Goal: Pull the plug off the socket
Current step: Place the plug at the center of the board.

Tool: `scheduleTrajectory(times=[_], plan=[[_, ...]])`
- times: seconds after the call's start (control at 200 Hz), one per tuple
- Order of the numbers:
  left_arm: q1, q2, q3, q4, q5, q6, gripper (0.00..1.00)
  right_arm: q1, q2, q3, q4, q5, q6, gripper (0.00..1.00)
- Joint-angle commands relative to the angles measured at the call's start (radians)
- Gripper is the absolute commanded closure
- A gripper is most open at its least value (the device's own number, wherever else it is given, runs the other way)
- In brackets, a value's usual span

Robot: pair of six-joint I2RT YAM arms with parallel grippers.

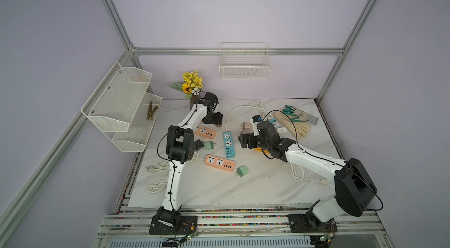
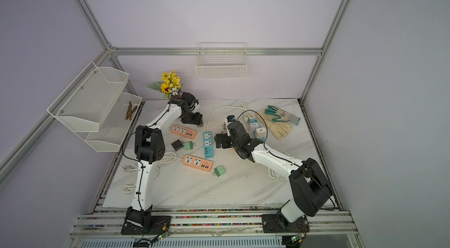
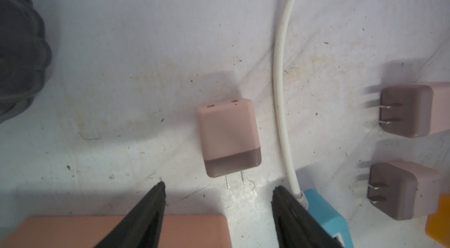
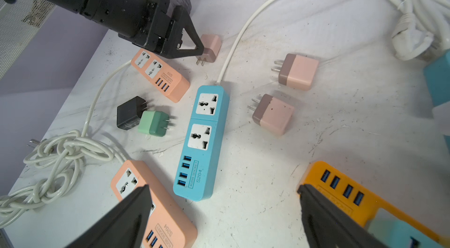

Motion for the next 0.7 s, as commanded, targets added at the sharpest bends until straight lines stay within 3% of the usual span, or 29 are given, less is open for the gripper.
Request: scheduleTrajectory(times=[0.0,0.175,0.25,0.37,0.455,0.5,0.69], plan=[[-0.005,-0.105,-0.014,0.070,0.015,-0.014,0.28,0.004,-0.030,0.002,-0.084,0.122,0.024,0.00],[-0.023,-0.281,-0.236,0.280,0.143,-0.040,0.28,-0.021,-0.027,0.044,-0.260,0.296,0.027,0.00],[-0.032,-0.370,-0.374,0.412,0.187,-0.086,0.28,-0.055,-0.023,0.069,-0.349,0.377,0.114,0.00],[-0.035,-0.481,-0.555,0.582,0.251,-0.257,0.26,-0.076,0.001,0.139,-0.519,0.510,0.251,0.00],[-0.036,-0.526,-0.646,0.658,0.323,-0.319,0.17,-0.081,0.010,0.175,-0.608,0.581,0.326,0.00],[-0.039,-0.552,-0.694,0.698,0.335,-0.330,0.00,-0.089,0.038,0.187,-0.638,0.600,0.360,0.00],[-0.045,-0.715,-0.923,0.852,0.212,-0.312,0.00,-0.153,0.090,0.229,-0.670,0.509,0.431,0.00]])
